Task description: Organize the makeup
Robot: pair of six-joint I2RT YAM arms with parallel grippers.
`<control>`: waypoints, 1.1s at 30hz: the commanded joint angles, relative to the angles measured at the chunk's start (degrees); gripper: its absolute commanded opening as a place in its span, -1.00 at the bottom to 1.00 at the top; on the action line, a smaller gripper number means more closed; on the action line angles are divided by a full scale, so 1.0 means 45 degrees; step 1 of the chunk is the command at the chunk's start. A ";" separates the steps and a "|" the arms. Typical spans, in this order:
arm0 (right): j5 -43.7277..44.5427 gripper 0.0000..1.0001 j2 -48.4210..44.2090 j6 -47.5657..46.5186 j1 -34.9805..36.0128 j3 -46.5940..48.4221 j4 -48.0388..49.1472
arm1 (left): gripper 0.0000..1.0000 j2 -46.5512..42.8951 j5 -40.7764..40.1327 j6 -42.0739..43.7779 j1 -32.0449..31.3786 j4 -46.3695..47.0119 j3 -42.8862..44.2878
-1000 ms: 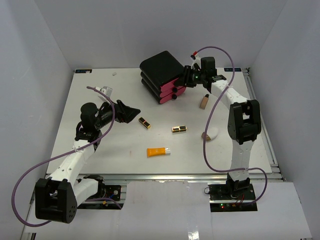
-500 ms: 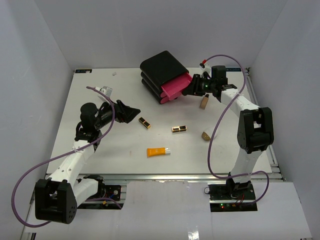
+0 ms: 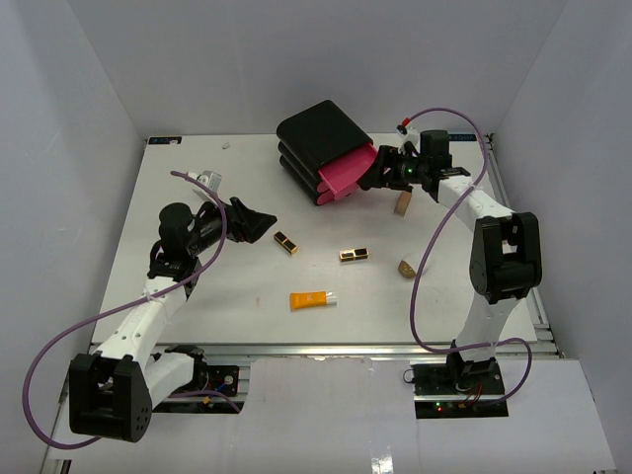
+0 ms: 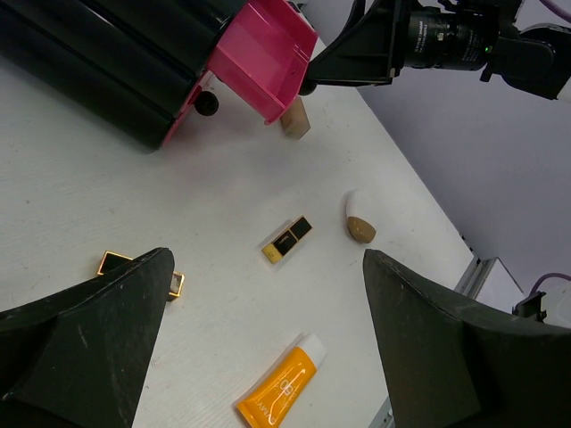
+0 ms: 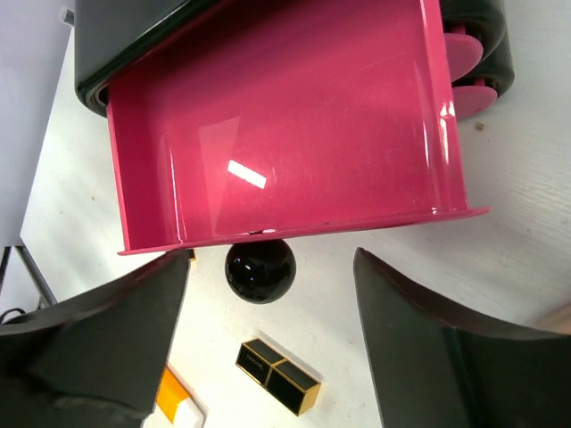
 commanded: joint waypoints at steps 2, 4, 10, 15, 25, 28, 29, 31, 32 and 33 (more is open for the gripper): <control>-0.0304 0.86 -0.0958 -0.0537 -0.0116 -0.0217 0.0192 | 0.96 -0.0328 -0.0233 0.0210 0.0027 -0.0162 0.0472; -0.0606 0.92 -0.1164 -0.0743 -0.0197 -0.0360 0.0192 | 0.96 -0.0328 -0.0395 0.0228 0.0027 -0.0252 0.0490; -0.2448 0.96 -0.2116 -0.2191 -0.0638 -0.1546 0.0212 | 0.96 -0.0302 -0.1121 0.0308 0.0040 -0.0698 0.0603; -0.4222 0.95 -0.3420 -0.4608 -0.0899 -0.2691 -0.0480 | 0.96 0.0084 -0.2077 0.0474 0.0046 -0.1628 0.1042; -0.6428 0.96 -0.6923 -1.0282 -0.1490 -0.5470 -0.2557 | 0.87 0.2495 -0.6683 0.1239 0.0713 -0.5320 0.3081; -0.7102 0.97 -0.7347 -1.0284 -0.1974 -0.5938 -0.2123 | 0.84 0.3334 -0.7935 0.1443 0.0883 -0.5520 0.3595; -0.7221 0.98 -0.7444 -1.0214 -0.2073 -0.6117 -0.1947 | 0.84 0.3768 -0.8473 0.1559 0.0895 -0.5443 0.3809; -0.7297 0.98 -0.7591 -1.0186 -0.2174 -0.6321 -0.1800 | 0.85 0.4581 -0.9331 0.2018 0.0906 -0.5173 0.4122; -0.7346 0.98 -0.7602 -1.0174 -0.2181 -0.6338 -0.1800 | 0.86 0.5067 -0.9727 0.2275 0.0919 -0.4810 0.4165; -0.7399 0.99 -0.7609 -1.0159 -0.2188 -0.6353 -0.1800 | 0.88 0.5567 -1.0137 0.2522 0.0934 -0.4430 0.4202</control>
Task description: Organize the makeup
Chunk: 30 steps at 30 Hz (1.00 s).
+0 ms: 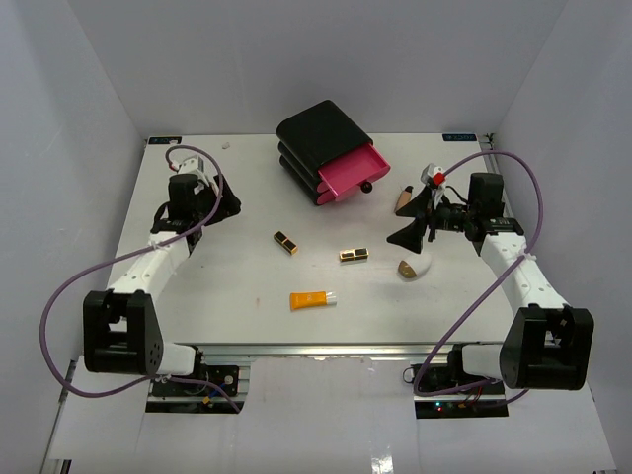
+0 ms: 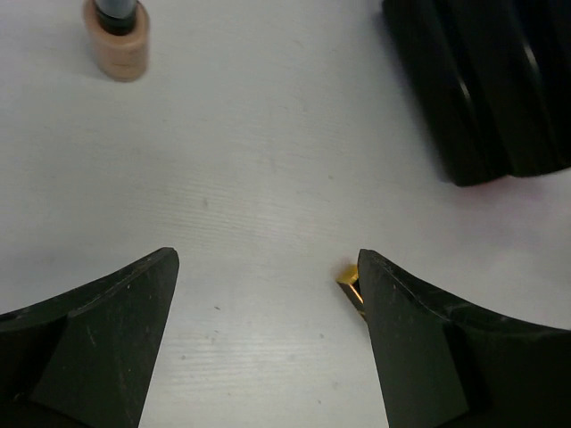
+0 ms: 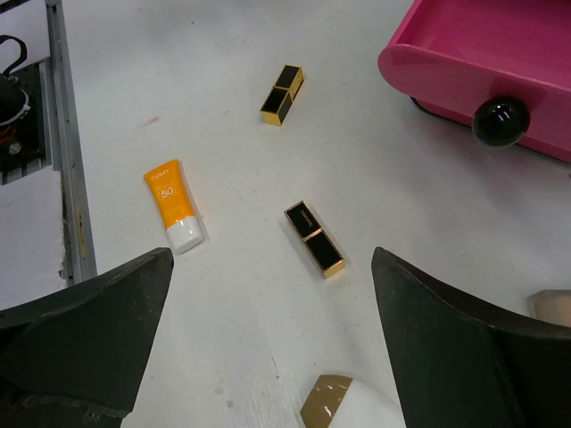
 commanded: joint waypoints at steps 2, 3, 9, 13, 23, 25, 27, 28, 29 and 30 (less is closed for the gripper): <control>-0.0870 0.99 -0.0279 -0.0576 -0.0117 -0.0283 0.0428 | 0.89 0.2153 -0.3030 0.1536 0.0110 0.1054 0.0858; -0.0871 0.99 -0.0317 -0.0576 -0.0124 -0.0291 0.0428 | 0.89 0.2587 -0.3219 0.1753 0.0148 0.1280 0.0989; -0.1060 0.99 -0.0521 -0.0634 -0.0185 -0.0377 0.0440 | 0.84 0.4323 -0.3418 0.2866 0.0255 0.3849 0.1262; -0.1160 0.99 -0.0539 -0.0615 -0.0588 -0.0343 0.0436 | 0.82 0.4816 -0.3383 0.3596 0.0264 0.5795 0.1112; -0.1356 0.99 -0.0494 -0.0548 -0.1073 -0.0321 0.0467 | 0.78 0.7033 -0.3472 0.3810 0.0517 0.6494 0.2550; -0.1416 0.99 -0.0482 -0.0524 -0.1191 -0.0320 0.0467 | 0.77 0.7362 -0.3661 0.3714 0.0553 0.6528 0.2772; -0.1475 0.99 -0.0482 -0.0498 -0.1277 -0.0313 0.0448 | 0.76 0.7644 -0.3788 0.3564 0.0587 0.6471 0.3045; -0.1476 0.99 -0.0482 -0.0480 -0.1313 -0.0313 0.0447 | 0.76 0.7649 -0.3807 0.3509 0.0604 0.6470 0.3154; -0.1516 0.99 -0.0472 -0.0459 -0.1356 -0.0303 0.0457 | 0.75 0.7796 -0.3770 0.3493 0.0606 0.6470 0.3323; -0.1559 0.99 -0.0461 -0.0438 -0.1402 -0.0293 0.0466 | 0.75 0.7954 -0.3734 0.3479 0.0608 0.6468 0.3494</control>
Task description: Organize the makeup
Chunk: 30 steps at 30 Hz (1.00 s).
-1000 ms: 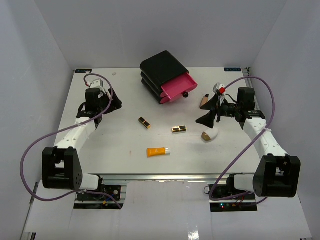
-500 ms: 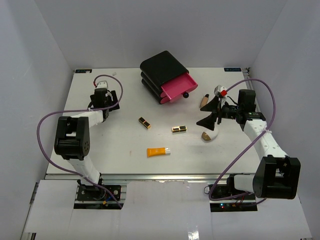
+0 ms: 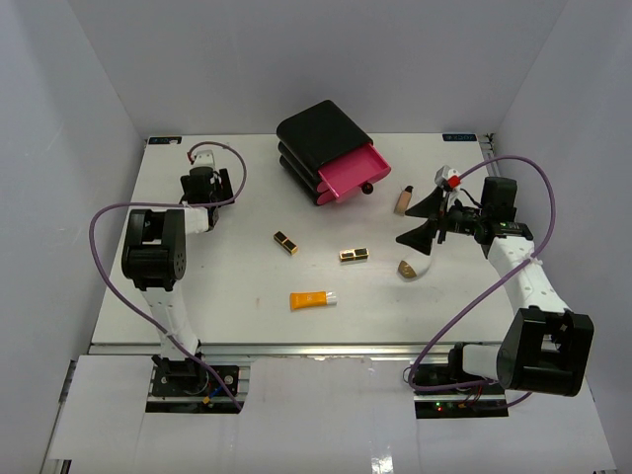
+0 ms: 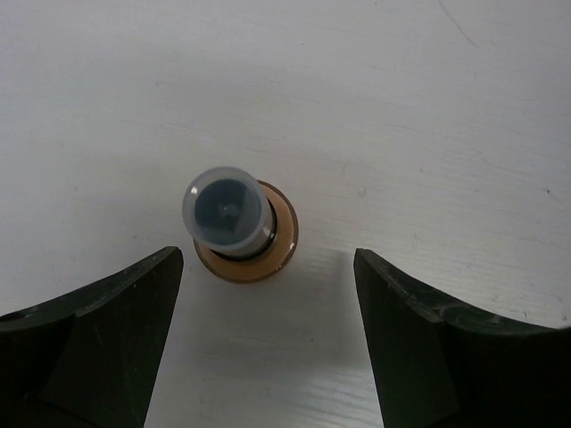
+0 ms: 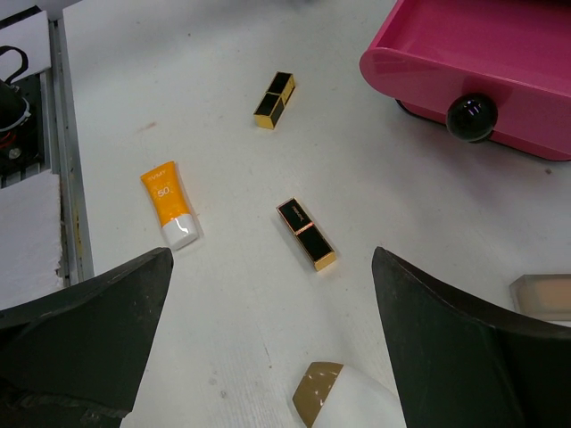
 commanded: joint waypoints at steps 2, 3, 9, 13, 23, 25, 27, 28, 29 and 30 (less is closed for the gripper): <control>-0.0625 0.99 -0.0147 0.0055 -0.0281 0.0057 0.0427 | 0.73 0.0280 -0.0265 -0.0174 0.0117 0.0357 0.1133; -0.0658 0.99 -0.0121 0.0089 -0.0312 0.0063 0.0427 | 0.71 0.0375 -0.0265 -0.0180 0.0117 0.0320 0.1247; -0.0794 0.99 -0.0054 0.0190 -0.0462 0.0077 0.0427 | 0.51 0.0884 -0.0287 -0.0306 0.0136 0.0061 0.1658; -0.0816 0.99 0.0007 0.0256 -0.0542 0.0080 0.0427 | 0.36 0.0823 -0.0226 -0.0450 0.0136 0.0049 0.1478; -0.0909 1.00 0.0041 0.0368 -0.0616 0.0096 0.0427 | 0.08 0.0458 -0.0073 -0.0367 0.0154 -0.0073 0.1003; -0.0961 1.00 0.0039 0.0394 -0.0668 0.0096 0.0431 | -0.12 0.0298 0.0296 -0.0401 0.0137 -0.0166 0.1037; -0.0996 1.00 0.0024 0.0411 -0.0703 0.0094 0.0446 | -0.30 0.0061 0.0569 -0.0459 0.0136 -0.0347 0.1033; -0.1012 1.00 0.0024 0.0419 -0.0718 0.0086 0.0446 | -0.35 -0.0118 0.0810 -0.0498 0.0136 -0.0394 0.0972; -0.1027 1.00 0.0024 0.0427 -0.0734 0.0078 0.0446 | -0.40 -0.0297 0.1050 -0.0537 0.0136 -0.0441 0.0910; -0.1031 1.00 0.0008 0.0429 -0.0737 0.0077 0.0446 | -0.45 -0.0475 0.1288 -0.0607 0.0136 -0.0638 0.0881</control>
